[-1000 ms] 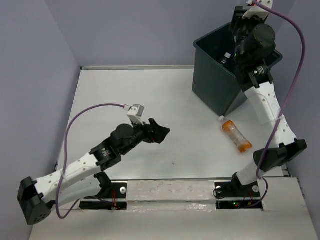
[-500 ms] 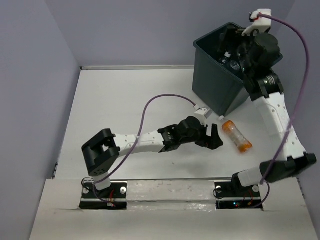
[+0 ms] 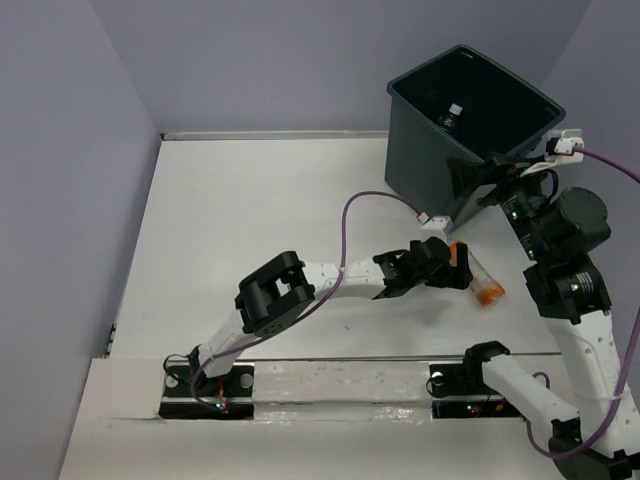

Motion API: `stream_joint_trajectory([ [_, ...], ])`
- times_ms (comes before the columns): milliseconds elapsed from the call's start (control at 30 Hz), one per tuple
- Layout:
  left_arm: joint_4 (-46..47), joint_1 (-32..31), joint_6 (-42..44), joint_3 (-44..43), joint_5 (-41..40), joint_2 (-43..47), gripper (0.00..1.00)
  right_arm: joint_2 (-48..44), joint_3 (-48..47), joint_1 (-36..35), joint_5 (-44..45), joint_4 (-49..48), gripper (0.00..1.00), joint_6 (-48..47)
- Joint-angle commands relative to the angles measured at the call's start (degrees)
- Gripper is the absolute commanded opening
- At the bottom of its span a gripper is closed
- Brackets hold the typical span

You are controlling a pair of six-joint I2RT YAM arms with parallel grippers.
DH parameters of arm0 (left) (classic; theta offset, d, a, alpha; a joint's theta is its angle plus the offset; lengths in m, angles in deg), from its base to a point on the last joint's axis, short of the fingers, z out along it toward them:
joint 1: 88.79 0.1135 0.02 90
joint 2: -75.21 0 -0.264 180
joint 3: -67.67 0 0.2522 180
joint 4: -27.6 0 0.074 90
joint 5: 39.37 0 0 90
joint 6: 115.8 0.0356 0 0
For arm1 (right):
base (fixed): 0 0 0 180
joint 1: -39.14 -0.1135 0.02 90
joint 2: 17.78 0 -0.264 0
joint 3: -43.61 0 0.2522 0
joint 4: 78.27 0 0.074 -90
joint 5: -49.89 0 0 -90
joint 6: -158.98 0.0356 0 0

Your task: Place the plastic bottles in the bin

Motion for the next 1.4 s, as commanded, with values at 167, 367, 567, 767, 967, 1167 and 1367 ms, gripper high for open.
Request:
stream_joint_trajectory([
  [167, -7.33, -0.09, -4.80, -15.93, -13.44, -7.54, 0.99, -5.39, 5.15, -0.15, -9.03, 0.87, 0.96, 4.59],
  [367, -11.72, -0.09, -7.70, -23.85, -15.02, -14.21, 0.99, -9.08, 6.82, -0.15, -13.16, 0.52, 0.96, 6.35],
  [567, -13.92, -0.01, -9.28, -27.80, -17.49, -17.82, 0.99, -11.80, 9.01, -0.15, -17.72, 0.00, 0.96, 7.31],
  [767, -14.45, 0.34, -10.51, -33.16, -18.28, -22.39, 0.99, -12.77, 9.99, -0.15, -22.29, -1.32, 0.96, 7.93],
  [967, -14.27, 0.96, -11.04, -35.28, -18.72, -24.77, 0.99, -12.51, 11.83, -0.15, -24.50, -3.25, 0.95, 8.72],
  [1167, -12.87, 1.75, -11.92, -34.66, -18.46, -26.26, 0.93, -12.07, 12.53, -0.15, -25.29, -3.70, 0.95, 8.90],
  [1367, -5.94, 1.49, -9.46, -21.79, -17.84, -20.48, 0.45, -13.04, 13.15, -0.15, -25.03, -2.91, 0.94, 8.90],
])
